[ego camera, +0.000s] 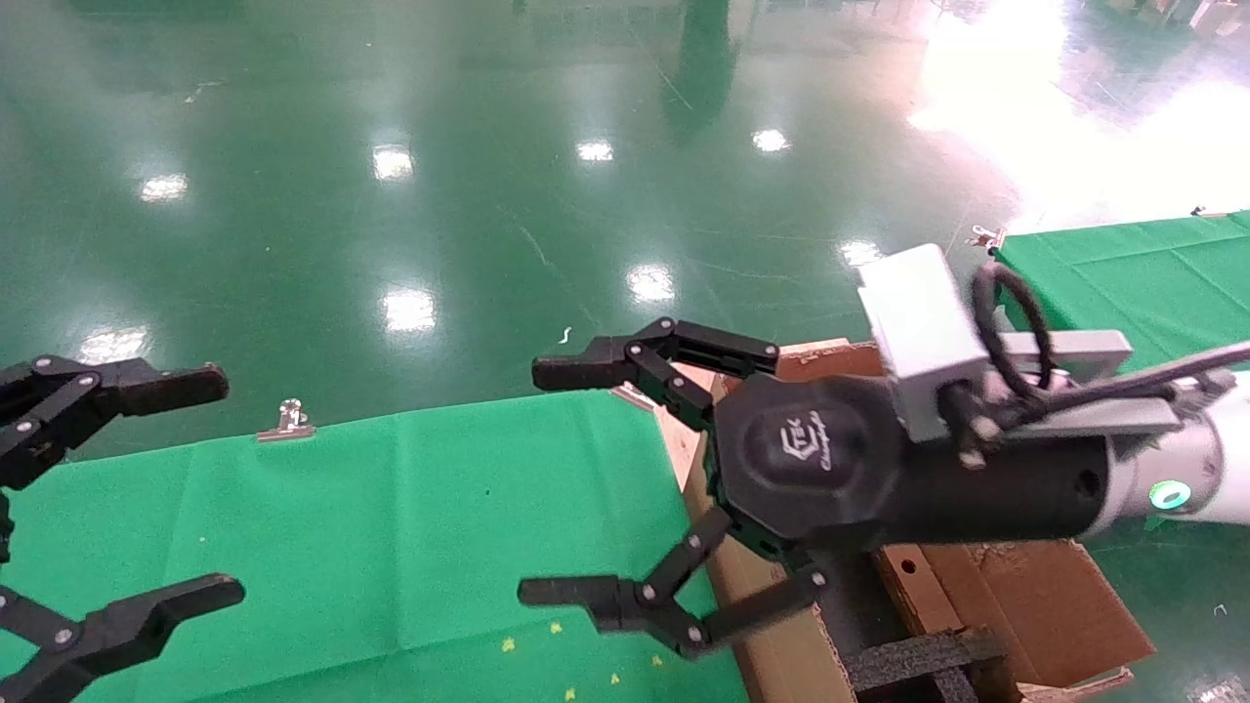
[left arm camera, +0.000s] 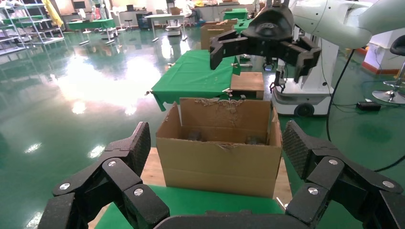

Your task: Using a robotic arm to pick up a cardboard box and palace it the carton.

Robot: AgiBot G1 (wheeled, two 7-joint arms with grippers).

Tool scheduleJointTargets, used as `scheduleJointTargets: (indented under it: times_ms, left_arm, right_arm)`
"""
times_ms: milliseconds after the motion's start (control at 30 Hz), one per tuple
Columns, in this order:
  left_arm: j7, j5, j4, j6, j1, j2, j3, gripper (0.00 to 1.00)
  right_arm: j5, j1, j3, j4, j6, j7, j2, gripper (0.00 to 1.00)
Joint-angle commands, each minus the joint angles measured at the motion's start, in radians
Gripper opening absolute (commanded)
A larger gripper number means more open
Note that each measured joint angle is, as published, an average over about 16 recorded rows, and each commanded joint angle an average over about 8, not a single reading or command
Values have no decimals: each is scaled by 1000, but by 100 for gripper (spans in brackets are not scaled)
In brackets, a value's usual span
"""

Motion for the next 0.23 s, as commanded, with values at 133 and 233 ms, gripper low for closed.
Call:
scheduleJointTargets:
  times_ms: [133, 233]
  left_arm:
    - [0, 0, 0, 0, 0, 0, 0, 100]
    - [0, 0, 0, 0, 0, 0, 0, 100]
  right_arm:
    - [12, -23, 35, 7, -21, -15, -6, 100]
    - [12, -21, 32, 6, -20, -14, -6, 100]
